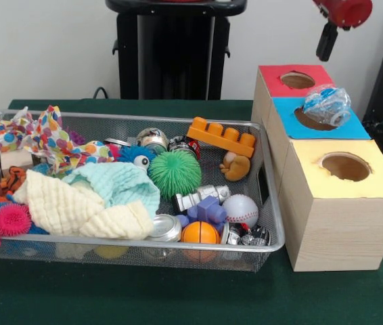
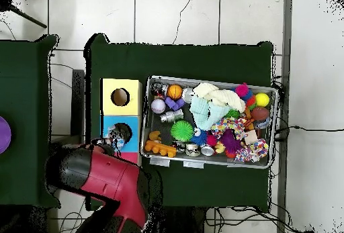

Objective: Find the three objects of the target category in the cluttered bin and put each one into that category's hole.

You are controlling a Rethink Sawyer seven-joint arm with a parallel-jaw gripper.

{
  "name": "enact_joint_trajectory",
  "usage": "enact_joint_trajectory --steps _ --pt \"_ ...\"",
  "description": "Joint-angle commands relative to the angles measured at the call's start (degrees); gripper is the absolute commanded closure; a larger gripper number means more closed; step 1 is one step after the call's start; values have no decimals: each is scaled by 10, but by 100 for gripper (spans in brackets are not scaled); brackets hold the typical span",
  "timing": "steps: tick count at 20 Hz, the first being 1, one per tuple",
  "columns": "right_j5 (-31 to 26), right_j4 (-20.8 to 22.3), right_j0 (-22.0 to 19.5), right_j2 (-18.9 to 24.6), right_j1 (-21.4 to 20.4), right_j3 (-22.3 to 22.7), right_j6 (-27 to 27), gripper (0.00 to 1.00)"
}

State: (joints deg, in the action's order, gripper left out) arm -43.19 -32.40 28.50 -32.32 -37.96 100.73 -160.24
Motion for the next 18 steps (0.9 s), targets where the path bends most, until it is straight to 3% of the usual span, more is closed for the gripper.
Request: enact_joint_trajectory --steps 1,12,18 --pt "-69 36 -11 -27 -16 -67 -109 100" --pt "-193 57 1 -58 -44 -107 -134 100" --pt "-167 39 22 -54 -51 -72 -153 100"
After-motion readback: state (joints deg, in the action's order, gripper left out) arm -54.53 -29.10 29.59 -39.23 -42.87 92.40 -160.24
